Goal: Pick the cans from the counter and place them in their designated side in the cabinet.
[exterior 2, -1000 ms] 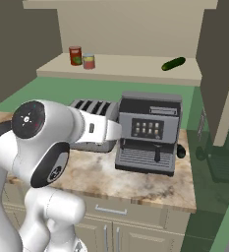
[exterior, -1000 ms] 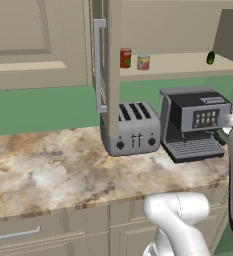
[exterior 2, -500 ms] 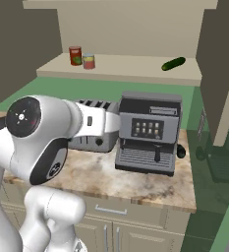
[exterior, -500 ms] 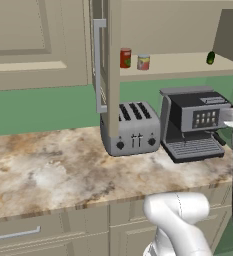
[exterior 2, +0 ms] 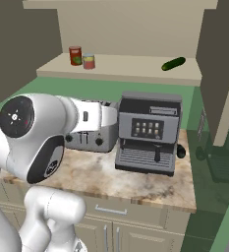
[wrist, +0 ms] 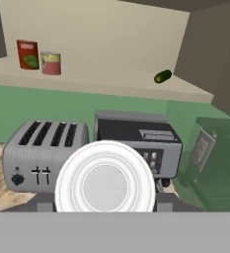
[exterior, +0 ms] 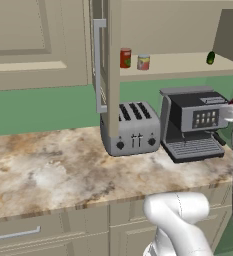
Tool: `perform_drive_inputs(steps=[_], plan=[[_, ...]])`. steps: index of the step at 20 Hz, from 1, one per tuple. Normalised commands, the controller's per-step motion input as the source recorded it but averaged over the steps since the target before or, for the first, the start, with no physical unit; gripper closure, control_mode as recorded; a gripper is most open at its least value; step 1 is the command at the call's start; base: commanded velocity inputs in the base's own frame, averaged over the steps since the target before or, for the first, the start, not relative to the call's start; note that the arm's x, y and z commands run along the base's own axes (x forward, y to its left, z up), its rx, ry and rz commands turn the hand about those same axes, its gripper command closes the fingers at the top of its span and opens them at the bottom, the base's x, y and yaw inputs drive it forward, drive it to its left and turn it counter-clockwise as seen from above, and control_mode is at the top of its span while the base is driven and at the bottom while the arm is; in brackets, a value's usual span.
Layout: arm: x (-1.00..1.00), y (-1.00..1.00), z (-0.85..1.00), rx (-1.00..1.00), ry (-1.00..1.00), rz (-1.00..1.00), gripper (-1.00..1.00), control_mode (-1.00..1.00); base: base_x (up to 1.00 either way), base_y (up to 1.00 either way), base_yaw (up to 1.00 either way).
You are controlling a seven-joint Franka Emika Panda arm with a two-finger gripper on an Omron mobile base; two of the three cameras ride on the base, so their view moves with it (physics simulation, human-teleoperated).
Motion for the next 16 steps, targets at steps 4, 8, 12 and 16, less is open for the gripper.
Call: perform_drive_inputs(steps=[4,8,12,16], plan=[[0.0,0.05,0.13,-0.03,-0.03,0.03,1.0,-1.0,0.0,0.0,0.0],[0.0,0.02,0.13,-0.03,-0.02,0.02,1.0,-1.0,0.0,0.0,0.0],[0.0,0.03,0.18,-0.02,0.0,0.02,1.0,-1.0,0.0,0.0,0.0],[0.01,0.04,0.15,-0.02,0.0,0.02,1.0,-1.0,0.0,0.0,0.0]])
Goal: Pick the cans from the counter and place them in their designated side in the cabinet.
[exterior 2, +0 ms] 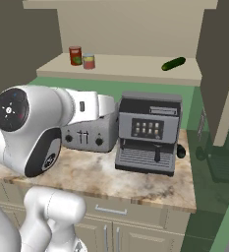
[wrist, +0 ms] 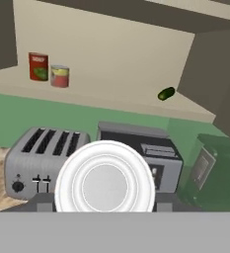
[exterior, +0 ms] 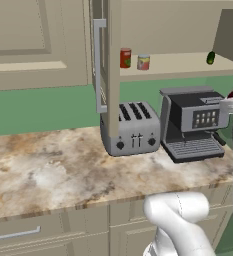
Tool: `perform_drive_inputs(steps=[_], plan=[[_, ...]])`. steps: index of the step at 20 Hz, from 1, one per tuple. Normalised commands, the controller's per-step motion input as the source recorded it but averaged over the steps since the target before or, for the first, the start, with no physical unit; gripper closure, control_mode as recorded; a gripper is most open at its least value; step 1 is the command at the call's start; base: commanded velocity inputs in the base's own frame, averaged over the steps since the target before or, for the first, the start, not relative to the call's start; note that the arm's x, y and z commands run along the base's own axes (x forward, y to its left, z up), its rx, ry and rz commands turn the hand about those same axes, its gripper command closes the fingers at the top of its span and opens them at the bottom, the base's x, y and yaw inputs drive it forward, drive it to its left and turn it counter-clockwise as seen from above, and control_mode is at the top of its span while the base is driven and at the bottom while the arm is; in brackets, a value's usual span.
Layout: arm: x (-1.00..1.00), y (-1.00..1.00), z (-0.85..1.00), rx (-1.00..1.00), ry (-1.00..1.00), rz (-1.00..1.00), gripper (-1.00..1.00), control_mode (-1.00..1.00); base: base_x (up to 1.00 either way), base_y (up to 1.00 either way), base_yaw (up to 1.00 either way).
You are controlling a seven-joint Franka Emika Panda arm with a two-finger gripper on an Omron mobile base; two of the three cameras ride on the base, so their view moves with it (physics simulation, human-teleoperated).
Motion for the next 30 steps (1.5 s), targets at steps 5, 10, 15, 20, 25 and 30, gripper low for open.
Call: perform_drive_inputs(steps=[5,10,15,20,25,30], plan=[[0.02,0.02,0.14,-0.01,-0.01,0.03,1.0,-1.0,0.0,0.0,0.0],[0.0,0.0,0.12,0.0,-0.03,0.03,1.0,-1.0,0.0,0.0,0.0],[0.04,0.03,0.07,0.0,-0.03,0.04,1.0,-1.0,0.0,0.0,0.0],[0.08,0.07,0.06,0.0,-0.02,0.04,1.0,-1.0,0.0,0.0,0.0],[0.11,0.05,0.07,0.0,-0.03,0.04,1.0,-1.0,0.0,0.0,0.0],[0.09,0.02,0.1,0.0,-0.03,0.04,1.0,-1.0,0.0,0.0,0.0]])
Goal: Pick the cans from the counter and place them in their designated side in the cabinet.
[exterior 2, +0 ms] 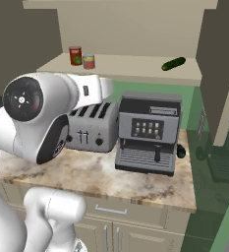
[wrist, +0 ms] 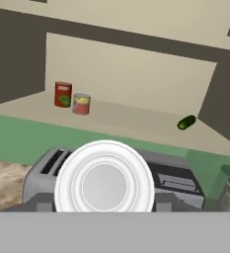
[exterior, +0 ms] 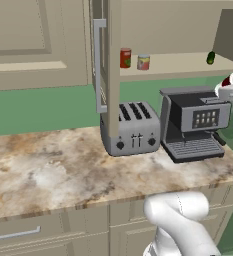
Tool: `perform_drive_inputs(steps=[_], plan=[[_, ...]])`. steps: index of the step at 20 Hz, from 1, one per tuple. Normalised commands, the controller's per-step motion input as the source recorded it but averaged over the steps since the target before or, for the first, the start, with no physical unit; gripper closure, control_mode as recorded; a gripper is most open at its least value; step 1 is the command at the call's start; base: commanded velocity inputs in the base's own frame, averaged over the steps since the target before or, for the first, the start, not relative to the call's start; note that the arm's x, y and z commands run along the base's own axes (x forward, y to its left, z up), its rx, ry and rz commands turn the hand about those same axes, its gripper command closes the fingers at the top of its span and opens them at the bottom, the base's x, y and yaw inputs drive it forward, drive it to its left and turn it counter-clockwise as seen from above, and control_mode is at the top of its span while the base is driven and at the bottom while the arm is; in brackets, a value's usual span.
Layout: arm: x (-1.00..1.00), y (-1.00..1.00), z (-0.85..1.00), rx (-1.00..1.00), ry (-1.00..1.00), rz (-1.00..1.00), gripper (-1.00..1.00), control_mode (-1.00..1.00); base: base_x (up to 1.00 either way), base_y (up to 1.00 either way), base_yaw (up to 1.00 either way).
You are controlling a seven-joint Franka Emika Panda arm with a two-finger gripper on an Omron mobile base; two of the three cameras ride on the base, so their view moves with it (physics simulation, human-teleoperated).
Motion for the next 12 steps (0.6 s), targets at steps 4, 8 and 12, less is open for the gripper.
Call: perform_drive_inputs(steps=[4,8,12], plan=[[0.19,0.07,0.07,0.0,0.0,0.04,1.0,-1.0,0.0,0.0,0.0],[0.19,0.06,0.06,0.0,0.02,0.04,1.0,-1.0,0.0,0.0,0.0],[0.18,0.05,0.07,0.0,0.01,0.04,1.0,-1.0,0.0,0.0,0.0]])
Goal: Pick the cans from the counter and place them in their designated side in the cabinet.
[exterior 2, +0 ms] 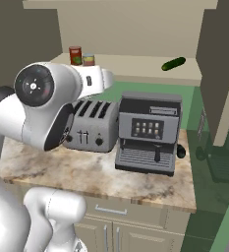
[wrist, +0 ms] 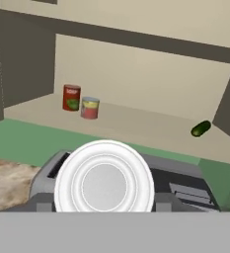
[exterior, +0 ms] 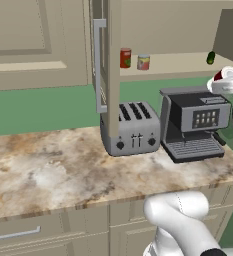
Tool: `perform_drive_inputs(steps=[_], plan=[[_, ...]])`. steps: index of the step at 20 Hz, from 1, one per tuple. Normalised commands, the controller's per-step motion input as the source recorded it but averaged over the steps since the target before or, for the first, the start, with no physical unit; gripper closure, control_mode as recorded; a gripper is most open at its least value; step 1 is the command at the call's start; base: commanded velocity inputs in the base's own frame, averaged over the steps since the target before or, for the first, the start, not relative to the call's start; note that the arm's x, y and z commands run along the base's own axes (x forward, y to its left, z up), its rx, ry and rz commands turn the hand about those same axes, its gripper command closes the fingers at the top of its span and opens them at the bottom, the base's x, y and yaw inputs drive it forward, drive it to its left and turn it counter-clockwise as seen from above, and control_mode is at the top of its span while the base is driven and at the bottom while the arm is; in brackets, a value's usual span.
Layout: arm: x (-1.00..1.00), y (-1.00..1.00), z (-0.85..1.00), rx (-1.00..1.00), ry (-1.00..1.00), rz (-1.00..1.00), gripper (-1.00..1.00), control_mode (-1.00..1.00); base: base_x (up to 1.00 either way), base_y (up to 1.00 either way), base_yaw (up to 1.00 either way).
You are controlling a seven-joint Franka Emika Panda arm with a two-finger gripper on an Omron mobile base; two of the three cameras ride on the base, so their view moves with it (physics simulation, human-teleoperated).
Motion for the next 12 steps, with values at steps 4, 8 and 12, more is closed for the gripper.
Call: perform_drive_inputs(steps=[4,8,12], plan=[[0.18,0.07,0.02,0.0,0.02,0.03,1.0,-1.0,0.0,0.0,0.0],[0.15,0.02,0.0,0.0,0.02,0.02,1.0,-1.0,0.0,0.0,0.0],[0.1,0.02,0.0,0.0,0.02,0.0,1.0,-1.0,0.0,0.0,0.0]])
